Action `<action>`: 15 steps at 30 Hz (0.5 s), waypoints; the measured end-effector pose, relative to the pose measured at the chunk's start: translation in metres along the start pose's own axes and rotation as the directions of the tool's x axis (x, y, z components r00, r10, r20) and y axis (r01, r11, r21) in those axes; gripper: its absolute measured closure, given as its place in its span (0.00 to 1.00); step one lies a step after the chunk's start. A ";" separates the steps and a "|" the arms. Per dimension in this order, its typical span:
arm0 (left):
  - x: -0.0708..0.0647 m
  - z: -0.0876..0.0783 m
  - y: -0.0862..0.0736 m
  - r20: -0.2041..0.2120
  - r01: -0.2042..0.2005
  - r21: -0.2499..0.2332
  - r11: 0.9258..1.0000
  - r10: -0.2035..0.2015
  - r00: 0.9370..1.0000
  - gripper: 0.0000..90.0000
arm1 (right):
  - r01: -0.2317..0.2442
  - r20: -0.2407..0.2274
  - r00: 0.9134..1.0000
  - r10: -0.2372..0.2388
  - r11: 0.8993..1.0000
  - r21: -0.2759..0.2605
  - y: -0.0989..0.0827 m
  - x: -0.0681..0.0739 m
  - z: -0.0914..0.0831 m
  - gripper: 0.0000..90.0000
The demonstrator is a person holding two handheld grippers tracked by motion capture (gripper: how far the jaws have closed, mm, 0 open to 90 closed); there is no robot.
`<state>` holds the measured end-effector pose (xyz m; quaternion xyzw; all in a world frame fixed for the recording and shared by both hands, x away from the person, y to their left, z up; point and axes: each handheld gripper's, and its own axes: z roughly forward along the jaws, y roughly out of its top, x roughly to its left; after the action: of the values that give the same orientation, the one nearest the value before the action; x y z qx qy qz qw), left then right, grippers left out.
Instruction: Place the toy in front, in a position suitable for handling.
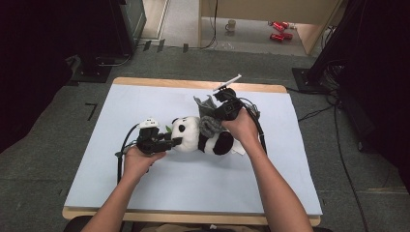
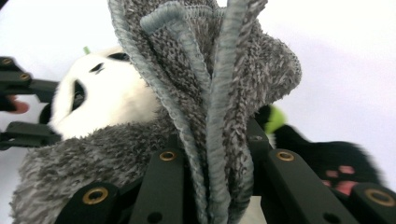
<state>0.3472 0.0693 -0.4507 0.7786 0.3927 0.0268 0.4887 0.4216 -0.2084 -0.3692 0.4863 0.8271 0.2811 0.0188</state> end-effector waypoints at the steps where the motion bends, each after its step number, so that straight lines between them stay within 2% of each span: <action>1: 0.000 0.000 0.000 -0.001 0.000 0.000 1.000 0.000 1.000 0.63 | -0.007 0.014 1.000 0.008 1.000 -0.004 0.000 -0.002 -0.002 0.85; 5: 0.000 0.000 -0.001 0.001 0.002 -0.003 1.000 -0.002 1.000 0.63 | -0.031 0.041 0.999 0.032 0.999 -0.019 0.001 -0.008 -0.009 0.85; 8: -0.001 0.000 0.000 -0.001 -0.002 -0.002 1.000 0.002 1.000 0.63 | -0.060 0.002 0.998 0.060 0.997 -0.045 0.000 -0.010 -0.014 0.85; 10: -0.001 0.000 0.000 -0.004 0.001 0.000 1.000 -0.001 1.000 0.63 | -0.059 -0.029 0.998 0.057 0.995 -0.079 0.000 -0.007 -0.018 0.85; 15: -0.002 -0.001 0.001 -0.011 0.003 0.000 1.000 -0.003 1.000 0.63 | -0.025 -0.090 0.996 0.013 0.990 -0.141 0.003 0.010 -0.030 0.85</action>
<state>0.3464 0.0687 -0.4486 0.7779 0.3967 0.0302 0.4864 0.4095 -0.2127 -0.3401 0.4787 0.8003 0.3608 0.0140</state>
